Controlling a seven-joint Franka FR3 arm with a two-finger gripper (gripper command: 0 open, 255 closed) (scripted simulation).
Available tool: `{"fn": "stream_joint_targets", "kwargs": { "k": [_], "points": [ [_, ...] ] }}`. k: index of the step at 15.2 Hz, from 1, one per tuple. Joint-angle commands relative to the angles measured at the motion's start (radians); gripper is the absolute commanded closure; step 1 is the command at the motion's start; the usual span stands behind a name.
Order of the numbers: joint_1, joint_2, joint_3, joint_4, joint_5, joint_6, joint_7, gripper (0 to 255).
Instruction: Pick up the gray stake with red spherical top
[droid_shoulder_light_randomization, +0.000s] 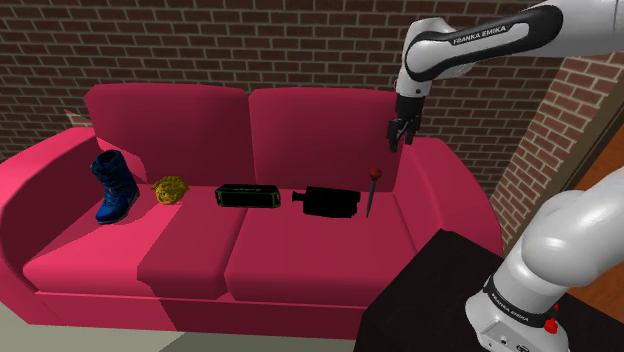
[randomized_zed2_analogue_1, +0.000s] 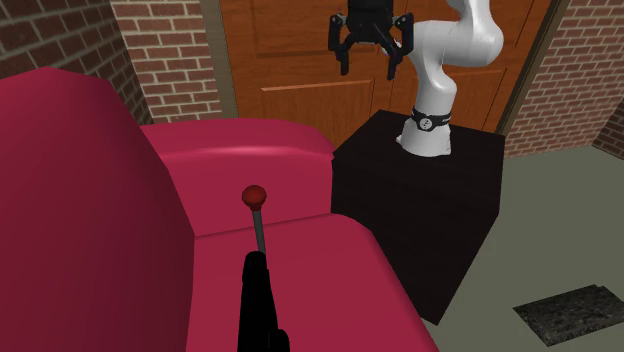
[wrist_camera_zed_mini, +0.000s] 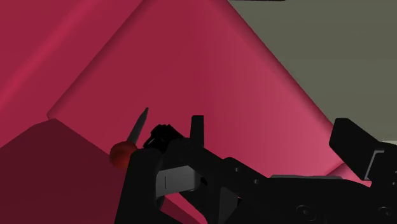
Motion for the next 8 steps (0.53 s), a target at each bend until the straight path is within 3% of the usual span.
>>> {"fn": "stream_joint_targets", "kwargs": {
  "k": [1, 8],
  "points": [
    [-0.008, 0.076, -0.028, 0.039, 0.007, 0.030, -0.037, 0],
    [-0.032, 0.336, -0.096, 0.165, 0.072, 0.130, -0.153, 0]
  ]
}}
